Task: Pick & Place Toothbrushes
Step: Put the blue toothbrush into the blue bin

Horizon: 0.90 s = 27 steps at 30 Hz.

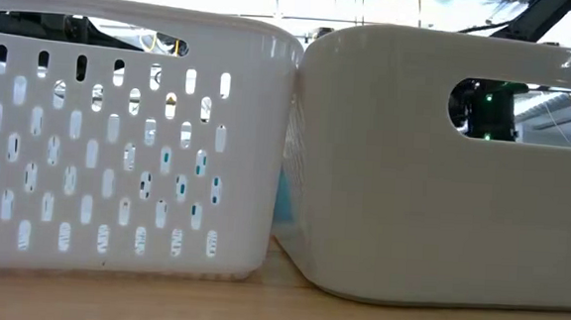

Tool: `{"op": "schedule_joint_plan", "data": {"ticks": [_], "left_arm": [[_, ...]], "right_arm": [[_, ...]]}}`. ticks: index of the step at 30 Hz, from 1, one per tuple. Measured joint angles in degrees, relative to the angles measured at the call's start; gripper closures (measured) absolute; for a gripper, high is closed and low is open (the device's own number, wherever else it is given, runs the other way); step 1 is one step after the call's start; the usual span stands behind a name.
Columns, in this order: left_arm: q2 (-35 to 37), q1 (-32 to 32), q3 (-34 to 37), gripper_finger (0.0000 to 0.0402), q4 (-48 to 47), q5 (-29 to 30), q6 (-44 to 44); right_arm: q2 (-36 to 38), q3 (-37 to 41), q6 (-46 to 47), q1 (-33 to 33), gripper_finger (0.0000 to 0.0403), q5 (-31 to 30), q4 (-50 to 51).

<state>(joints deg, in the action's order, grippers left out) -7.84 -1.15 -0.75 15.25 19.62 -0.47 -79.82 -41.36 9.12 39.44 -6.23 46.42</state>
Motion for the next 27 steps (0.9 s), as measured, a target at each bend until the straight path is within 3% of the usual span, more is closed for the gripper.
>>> {"op": "schedule_joint_plan", "data": {"ticks": [11, 20, 27], "left_arm": [[-0.01, -0.01, 0.0, 0.0346, 0.02, 0.0, 0.0], [-0.02, -0.01, 0.0, 0.0346, 0.04, -0.04, 0.0], [0.0, 0.01, -0.01, 0.0346, 0.04, -0.09, -0.25]], "right_arm": [[7.87, -0.04, 0.84, -0.02, 0.0398, 0.2, 2.55], [11.03, -0.11, 2.34, -0.03, 0.0397, 0.55, 3.41], [11.03, -0.13, -2.11, -0.05, 0.0328, 4.98, -2.99]]}}
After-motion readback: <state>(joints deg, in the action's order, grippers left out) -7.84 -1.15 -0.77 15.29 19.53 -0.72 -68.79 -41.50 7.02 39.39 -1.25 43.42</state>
